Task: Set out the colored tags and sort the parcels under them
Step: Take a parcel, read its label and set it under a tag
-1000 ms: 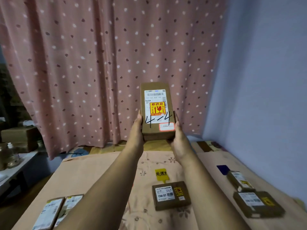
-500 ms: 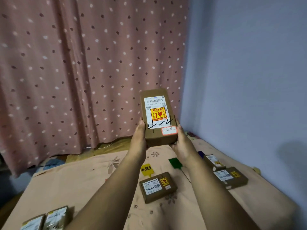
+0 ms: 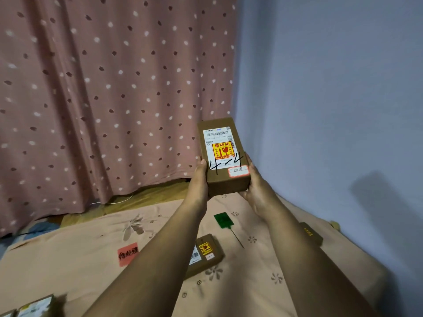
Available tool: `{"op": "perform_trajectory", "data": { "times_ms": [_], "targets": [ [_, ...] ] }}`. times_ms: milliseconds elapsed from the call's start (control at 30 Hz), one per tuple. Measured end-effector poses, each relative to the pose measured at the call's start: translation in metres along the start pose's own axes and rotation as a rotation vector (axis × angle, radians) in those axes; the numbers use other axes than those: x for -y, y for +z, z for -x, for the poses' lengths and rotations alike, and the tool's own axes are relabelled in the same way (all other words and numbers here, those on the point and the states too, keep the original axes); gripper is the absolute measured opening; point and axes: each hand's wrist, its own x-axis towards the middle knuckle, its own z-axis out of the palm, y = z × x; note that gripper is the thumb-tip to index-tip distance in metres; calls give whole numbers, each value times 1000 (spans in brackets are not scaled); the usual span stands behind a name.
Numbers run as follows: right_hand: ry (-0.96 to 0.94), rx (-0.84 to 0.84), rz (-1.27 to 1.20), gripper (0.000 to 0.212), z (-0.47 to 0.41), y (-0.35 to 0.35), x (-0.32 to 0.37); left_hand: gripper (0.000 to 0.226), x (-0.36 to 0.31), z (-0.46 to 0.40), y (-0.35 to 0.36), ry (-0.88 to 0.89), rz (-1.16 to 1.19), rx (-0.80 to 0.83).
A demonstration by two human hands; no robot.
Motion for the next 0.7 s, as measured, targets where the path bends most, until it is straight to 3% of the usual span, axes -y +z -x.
{"op": "perform_trajectory", "data": {
  "times_ms": [300, 533, 700],
  "targets": [
    [68, 93, -36, 42, -75, -89, -32, 43, 57, -65, 70, 0, -32, -86],
    [220, 121, -59, 40, -119, -139, -68, 41, 100, -97, 103, 2, -67, -150],
    [286, 172, 213, 48, -138, -172, -94, 42, 132, -116, 115, -48, -36, -207]
  ]
}}
